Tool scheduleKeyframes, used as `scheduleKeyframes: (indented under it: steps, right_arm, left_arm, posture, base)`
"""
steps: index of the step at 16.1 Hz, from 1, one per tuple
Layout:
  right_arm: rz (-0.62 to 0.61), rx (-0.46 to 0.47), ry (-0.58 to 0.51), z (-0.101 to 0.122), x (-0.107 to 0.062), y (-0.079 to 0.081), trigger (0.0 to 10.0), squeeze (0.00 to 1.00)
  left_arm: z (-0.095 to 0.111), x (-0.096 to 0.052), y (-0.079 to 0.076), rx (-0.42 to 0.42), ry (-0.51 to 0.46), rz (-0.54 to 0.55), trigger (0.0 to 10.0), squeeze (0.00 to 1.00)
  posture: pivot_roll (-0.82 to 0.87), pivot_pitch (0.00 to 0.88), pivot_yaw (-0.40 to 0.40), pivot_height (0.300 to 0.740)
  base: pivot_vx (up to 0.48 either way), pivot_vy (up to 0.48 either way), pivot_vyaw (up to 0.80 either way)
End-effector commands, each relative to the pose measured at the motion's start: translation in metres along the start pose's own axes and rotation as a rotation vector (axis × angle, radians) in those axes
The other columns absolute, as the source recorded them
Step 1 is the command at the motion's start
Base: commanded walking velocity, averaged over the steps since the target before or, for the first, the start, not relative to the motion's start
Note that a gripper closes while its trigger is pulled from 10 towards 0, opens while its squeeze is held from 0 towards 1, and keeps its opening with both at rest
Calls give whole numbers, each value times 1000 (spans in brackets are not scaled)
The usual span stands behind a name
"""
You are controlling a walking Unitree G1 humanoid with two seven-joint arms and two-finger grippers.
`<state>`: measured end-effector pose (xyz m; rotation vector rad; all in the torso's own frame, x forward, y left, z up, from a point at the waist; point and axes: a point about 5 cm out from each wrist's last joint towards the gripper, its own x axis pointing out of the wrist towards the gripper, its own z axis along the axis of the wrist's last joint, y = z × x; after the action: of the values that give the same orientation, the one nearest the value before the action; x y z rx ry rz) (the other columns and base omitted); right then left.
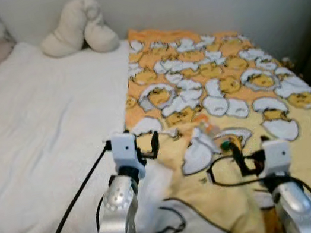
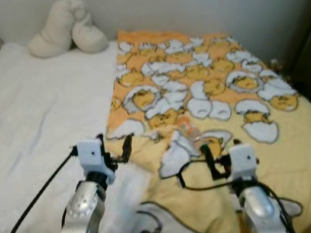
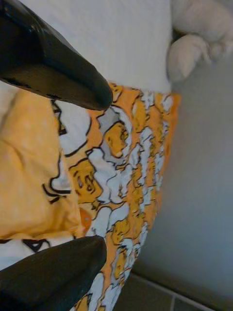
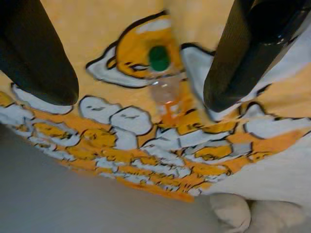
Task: Clean up the room
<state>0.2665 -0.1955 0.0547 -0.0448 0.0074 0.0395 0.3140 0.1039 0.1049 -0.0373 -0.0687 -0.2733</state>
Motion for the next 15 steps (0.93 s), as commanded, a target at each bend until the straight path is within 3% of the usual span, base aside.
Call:
scheduleKeyframes:
  steps: [1, 7, 9, 11, 12, 13, 15]
  right_arm:
    - [15, 14, -8, 1, 2, 7, 10000, 1000]
    - [39, 19, -19, -1, -4, 15, 10000, 1000]
    - [31, -7, -14, 0, -5, 13, 10000, 1000]
    - [40, -23, -3, -1, -8, 11, 10000, 980]
    - [36, -33, 1, -1, -11, 11, 10000, 153]
    - [46, -34, 1, -2, -14, 14, 10000, 0]
    - [84, -63, 22, -4, -20, 22, 10000, 0]
  left_arm:
    - [4, 0, 6, 15, -19, 12, 10000, 0]
    - [9, 7, 6, 22, -16, 7, 10000, 0]
    - [8, 11, 6, 72, -5, 10, 10000, 0]
    - [13, 20, 5, 81, -1, 25, 10000, 0]
    - [16, 22, 3, 65, -12, 18, 10000, 0]
    - [21, 26, 1, 33, -25, 28, 10000, 0]
    - [20, 35, 2, -8, 12, 57, 10000, 0]
  posture:
    - [69, 0, -71, 740]
    - [55, 0, -58, 740]
    - [42, 0, -61, 740]
    - [37, 0, -61, 740]
    - [35, 0, -63, 740]
    - [27, 0, -61, 740]
    - [3, 15, -62, 740]
  base:
    - [244, -412, 0]
    - [242, -412, 0]
    - [261, -399, 0]
    - [0, 0, 0]
    - [0, 0, 0]
    - [266, 0, 0]
    - [480, 0, -387]
